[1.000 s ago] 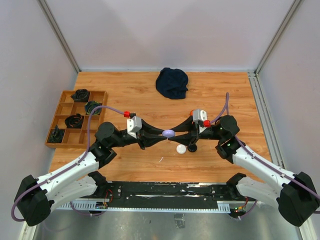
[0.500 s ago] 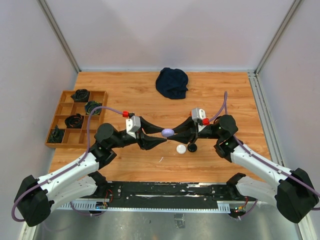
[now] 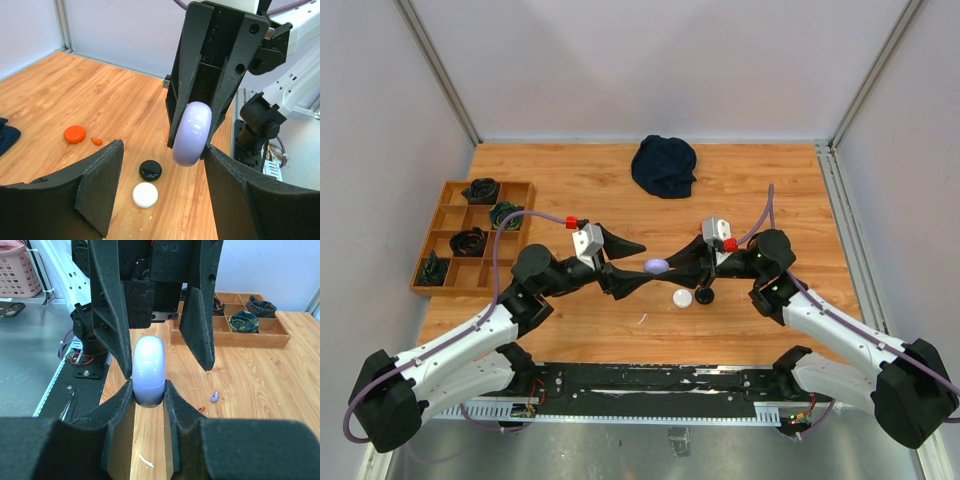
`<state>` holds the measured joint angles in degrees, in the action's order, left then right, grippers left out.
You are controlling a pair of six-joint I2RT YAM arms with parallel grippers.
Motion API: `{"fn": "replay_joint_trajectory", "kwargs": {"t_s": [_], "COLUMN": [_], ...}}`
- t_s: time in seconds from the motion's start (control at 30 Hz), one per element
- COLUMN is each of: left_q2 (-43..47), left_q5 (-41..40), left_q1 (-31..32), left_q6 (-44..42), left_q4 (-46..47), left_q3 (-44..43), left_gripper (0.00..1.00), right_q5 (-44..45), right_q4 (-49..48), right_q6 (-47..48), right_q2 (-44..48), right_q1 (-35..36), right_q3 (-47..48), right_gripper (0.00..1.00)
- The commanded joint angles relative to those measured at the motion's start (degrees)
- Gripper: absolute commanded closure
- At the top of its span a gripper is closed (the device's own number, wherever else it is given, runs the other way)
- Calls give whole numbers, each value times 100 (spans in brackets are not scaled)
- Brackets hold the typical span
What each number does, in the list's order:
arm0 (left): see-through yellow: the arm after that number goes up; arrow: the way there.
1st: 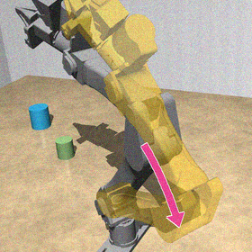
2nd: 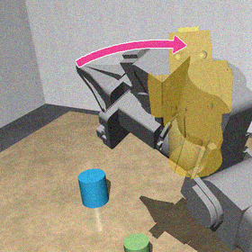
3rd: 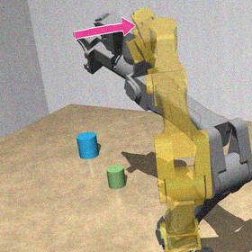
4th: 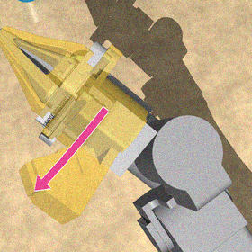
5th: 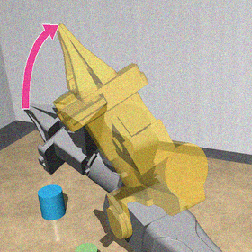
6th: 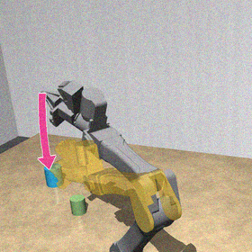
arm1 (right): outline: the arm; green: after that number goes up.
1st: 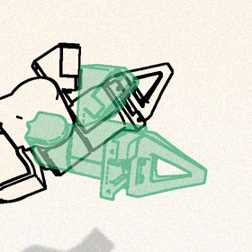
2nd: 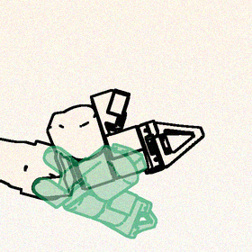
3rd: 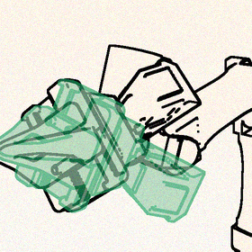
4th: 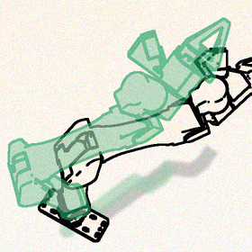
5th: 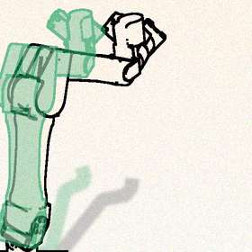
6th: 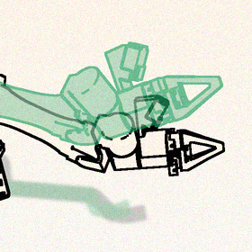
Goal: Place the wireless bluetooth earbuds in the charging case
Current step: Pick up the charging case at the center of the board, then open the charging case.
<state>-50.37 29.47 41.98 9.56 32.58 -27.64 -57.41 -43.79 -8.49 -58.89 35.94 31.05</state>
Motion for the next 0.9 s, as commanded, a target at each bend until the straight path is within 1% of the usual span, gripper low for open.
{"fn": "replay_joint_trajectory", "kwargs": {"t_s": [0.0, 0.3, 0.57, 0.87], "left_q2": [1, 18, 107, 171], "left_q5": [-265, -549, -1037, -1137], "left_q1": [-5, -5, -5, -5], "left_q6": [131, 297, 388, 416], "left_q4": [-56, -201, -418, -478], "left_q3": [-260, -443, -570, -594], "left_gripper": [29, 29, 29, 28], "right_q5": [-29, -64, -76, 38], "right_q4": [109, 301, 494, 656], "right_q6": [242, 418, 573, 699], "right_q2": [124, 157, 194, 167], "right_q1": [107, 114, 115, 110], "right_q3": [-54, -81, -105, -119], "right_gripper": [93, 93, 93, 93]}}
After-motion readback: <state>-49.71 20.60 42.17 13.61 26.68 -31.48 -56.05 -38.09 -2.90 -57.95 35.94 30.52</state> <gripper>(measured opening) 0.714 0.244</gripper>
